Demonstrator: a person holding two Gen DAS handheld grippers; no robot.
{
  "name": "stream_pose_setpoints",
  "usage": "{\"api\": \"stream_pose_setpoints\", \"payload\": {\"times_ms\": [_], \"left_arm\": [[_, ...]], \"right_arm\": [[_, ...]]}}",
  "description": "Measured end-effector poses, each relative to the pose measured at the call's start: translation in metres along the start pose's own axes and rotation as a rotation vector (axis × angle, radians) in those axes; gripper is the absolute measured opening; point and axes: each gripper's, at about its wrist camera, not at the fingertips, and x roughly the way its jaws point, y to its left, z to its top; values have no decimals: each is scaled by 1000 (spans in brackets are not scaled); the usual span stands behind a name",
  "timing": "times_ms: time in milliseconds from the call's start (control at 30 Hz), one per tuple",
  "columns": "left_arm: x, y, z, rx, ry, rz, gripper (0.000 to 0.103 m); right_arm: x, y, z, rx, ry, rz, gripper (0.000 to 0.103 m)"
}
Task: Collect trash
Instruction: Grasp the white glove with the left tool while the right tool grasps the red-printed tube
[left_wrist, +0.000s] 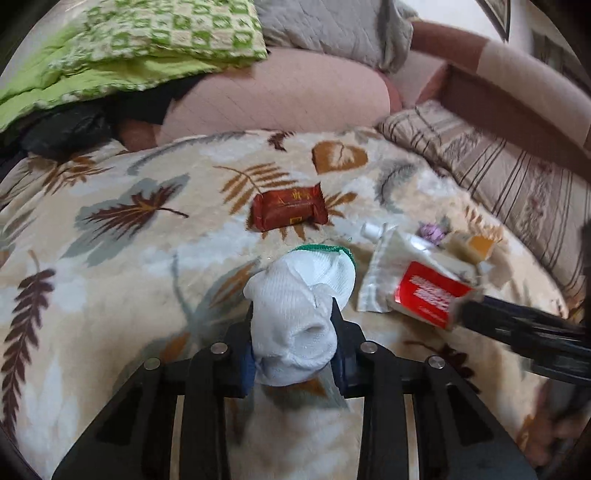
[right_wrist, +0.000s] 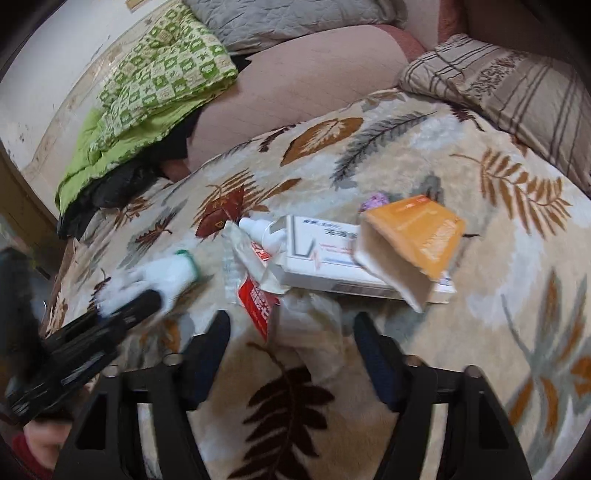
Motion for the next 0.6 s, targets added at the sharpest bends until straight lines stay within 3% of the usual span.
{"api": "stream_pose_setpoints", "payload": {"times_ms": [33,267,600], "left_arm": [[-9,0,-3,-10,-15,-3,31],[-63,-5,-36,-40,-76,12,31],[-118,-26,-86,-53,-152,52,31]], "right_arm": [[3,2,-1,-4,15,4,41],[-22,24,-16,-58,-19,-16,38],[-103,29,-68,-8,-118,-77,37]]}}
